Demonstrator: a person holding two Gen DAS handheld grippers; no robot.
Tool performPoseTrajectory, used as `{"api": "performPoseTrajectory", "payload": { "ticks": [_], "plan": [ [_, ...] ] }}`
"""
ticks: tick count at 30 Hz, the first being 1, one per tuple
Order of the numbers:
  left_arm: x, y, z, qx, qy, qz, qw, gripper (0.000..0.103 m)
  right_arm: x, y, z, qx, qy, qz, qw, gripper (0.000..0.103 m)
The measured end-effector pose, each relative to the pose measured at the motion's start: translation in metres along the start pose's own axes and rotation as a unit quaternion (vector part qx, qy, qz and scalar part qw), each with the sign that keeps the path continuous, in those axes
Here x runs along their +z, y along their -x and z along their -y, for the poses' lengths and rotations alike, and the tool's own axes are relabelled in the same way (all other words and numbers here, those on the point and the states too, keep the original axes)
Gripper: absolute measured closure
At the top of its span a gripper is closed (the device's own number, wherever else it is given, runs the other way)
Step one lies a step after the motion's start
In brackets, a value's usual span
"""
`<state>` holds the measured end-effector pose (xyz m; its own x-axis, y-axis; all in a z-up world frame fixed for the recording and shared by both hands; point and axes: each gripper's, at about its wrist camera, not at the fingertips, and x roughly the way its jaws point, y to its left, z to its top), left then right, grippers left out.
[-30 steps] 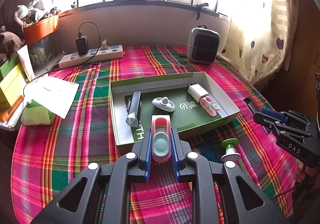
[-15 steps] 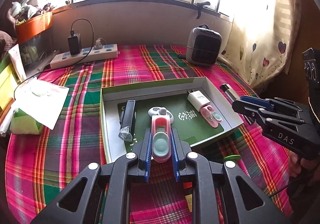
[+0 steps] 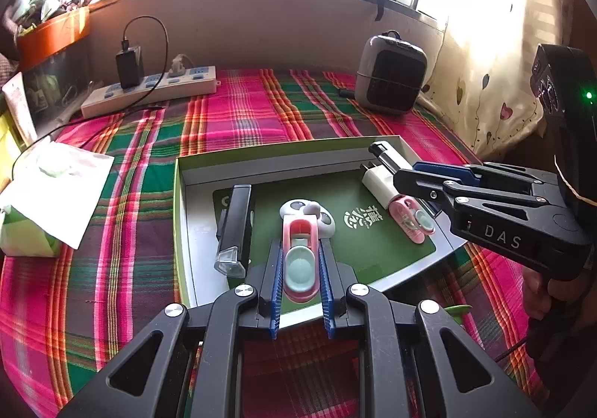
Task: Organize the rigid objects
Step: 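Lift and carry the silver bar and pink case with both grippers over the green box, then lower and open the right gripper releasing the bar while the left releases the case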
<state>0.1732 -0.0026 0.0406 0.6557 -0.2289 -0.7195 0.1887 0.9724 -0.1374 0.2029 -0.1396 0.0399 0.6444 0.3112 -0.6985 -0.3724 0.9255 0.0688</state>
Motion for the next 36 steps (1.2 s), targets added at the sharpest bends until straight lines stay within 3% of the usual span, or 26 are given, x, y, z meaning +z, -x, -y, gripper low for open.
{"api": "performPoseTrajectory", "payload": {
  "ticks": [17,36],
  "plan": [
    [0.003,-0.026,-0.006,0.005,0.006,-0.022,0.9997,0.086,0.006,-0.051,-0.006,0.015,0.009,-0.053,0.998,0.079],
    [-0.002,-0.041,-0.006,0.001,0.008,-0.04,0.9992,0.086,0.007,-0.058,-0.012,0.003,0.028,-0.048,0.998,0.079]
  ]
}}
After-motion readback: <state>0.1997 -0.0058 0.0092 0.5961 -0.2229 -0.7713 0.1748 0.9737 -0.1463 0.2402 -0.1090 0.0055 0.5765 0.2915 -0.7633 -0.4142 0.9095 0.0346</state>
